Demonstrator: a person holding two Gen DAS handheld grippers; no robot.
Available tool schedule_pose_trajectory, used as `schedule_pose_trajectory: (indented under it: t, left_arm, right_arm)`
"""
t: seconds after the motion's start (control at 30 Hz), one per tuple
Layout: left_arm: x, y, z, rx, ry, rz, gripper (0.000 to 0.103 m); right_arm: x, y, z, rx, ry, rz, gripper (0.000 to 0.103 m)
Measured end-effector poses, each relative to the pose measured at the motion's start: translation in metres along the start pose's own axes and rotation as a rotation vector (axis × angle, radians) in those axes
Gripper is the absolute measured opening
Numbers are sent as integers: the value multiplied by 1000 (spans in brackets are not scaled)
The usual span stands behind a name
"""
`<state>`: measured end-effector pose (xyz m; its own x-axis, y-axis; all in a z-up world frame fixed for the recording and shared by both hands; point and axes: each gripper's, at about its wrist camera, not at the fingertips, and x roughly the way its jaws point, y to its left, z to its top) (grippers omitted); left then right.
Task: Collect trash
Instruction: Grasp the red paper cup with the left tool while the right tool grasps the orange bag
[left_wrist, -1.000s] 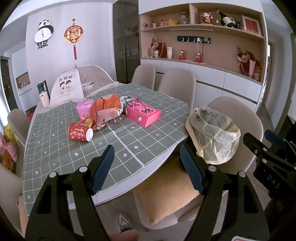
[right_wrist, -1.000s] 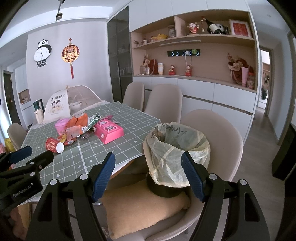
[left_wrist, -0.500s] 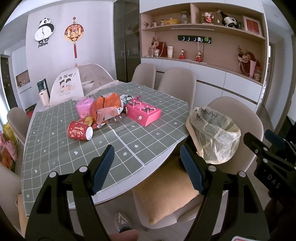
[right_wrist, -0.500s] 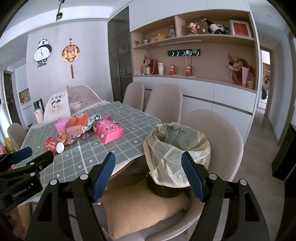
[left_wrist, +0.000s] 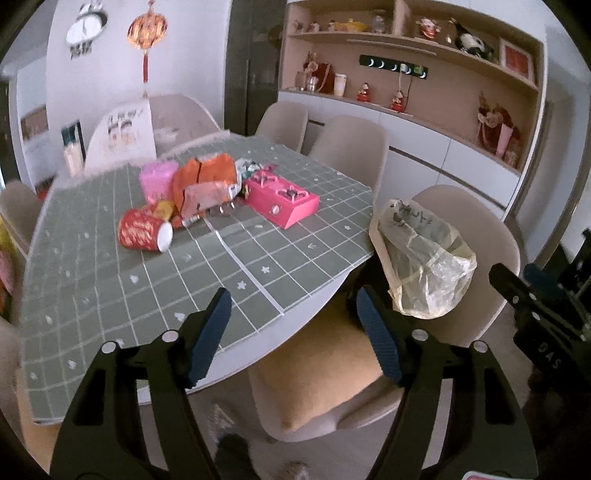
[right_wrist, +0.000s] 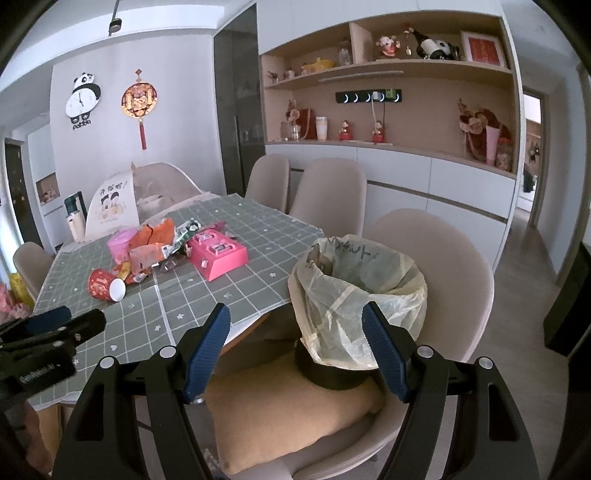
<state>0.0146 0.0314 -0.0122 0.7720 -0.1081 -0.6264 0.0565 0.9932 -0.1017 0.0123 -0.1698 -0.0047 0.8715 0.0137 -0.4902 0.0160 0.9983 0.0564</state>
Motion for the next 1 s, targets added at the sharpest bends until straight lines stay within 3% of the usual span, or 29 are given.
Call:
schedule_pose_trajectory:
  t: [0.37, 0.6, 0.77, 1.0]
  left_arm:
    - [33, 93, -8, -248, 93, 156, 65]
    - [55, 150, 0, -405, 122, 242, 58]
    - [76, 190, 23, -527, 101, 216, 58]
    - [146, 243, 50, -764, 157, 171, 58]
  right_arm:
    - [40, 28, 4, -53, 30, 40, 70]
    - [74, 56, 11, -100, 66, 73, 70]
    - [104, 71, 20, -119, 108, 70, 70]
    - [136, 93, 27, -174, 153, 47, 70]
